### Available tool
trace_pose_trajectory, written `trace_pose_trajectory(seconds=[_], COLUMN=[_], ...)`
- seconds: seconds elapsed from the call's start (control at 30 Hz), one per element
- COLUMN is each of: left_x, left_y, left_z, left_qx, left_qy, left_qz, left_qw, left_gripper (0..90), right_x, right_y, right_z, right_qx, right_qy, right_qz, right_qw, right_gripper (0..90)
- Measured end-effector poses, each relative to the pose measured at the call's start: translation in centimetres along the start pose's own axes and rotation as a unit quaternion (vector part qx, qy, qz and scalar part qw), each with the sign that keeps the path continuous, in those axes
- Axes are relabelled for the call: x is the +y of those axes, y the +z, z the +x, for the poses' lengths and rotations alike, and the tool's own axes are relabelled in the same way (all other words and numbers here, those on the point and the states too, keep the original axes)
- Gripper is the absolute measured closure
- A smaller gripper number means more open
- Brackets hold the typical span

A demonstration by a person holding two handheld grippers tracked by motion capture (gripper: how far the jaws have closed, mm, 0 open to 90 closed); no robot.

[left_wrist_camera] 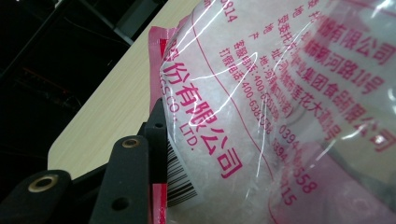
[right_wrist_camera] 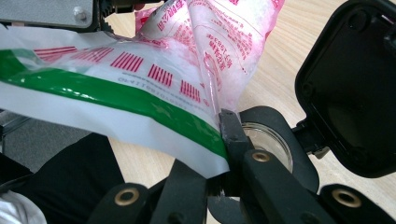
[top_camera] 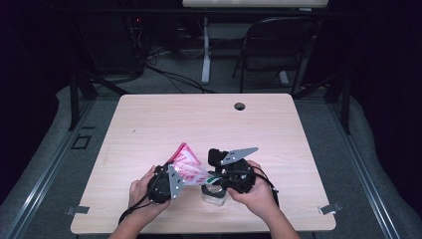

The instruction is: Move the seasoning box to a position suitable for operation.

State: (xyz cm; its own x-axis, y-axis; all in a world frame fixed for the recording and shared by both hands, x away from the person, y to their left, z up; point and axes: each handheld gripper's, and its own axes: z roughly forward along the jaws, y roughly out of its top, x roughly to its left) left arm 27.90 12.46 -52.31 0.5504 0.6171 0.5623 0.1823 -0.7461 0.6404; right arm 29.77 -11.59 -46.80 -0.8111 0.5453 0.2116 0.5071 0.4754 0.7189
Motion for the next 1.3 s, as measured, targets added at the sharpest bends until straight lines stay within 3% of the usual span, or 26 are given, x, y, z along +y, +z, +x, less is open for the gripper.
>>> trace_pose_trajectory(seconds=[0.53,0.7,1.3], left_x=[0.4,0.9,1.6], left_y=[0.3,0.2,0.3], left_z=[0.7,0.8,0.8], left_qx=[-0.019,-0.01,0.014], left_qy=[0.034,0.05,0.075], left_qz=[-0.009,-0.01,-0.011], left_qw=[0.9992,0.9987,0.9971], left_gripper=[56.5,56.5,56.5], right_x=[-0.2,-0.3,-0.6], right_y=[-0.2,-0.4,-0.4], right_z=[0.2,0.1,-0.3], right_qx=[0.002,0.002,0.002], right_qy=[-0.001,0.002,0.007], right_qz=[-0.003,-0.006,-0.014], right_qw=[1.0,1.0,0.9999], right_gripper=[90.0,90.0,90.0])
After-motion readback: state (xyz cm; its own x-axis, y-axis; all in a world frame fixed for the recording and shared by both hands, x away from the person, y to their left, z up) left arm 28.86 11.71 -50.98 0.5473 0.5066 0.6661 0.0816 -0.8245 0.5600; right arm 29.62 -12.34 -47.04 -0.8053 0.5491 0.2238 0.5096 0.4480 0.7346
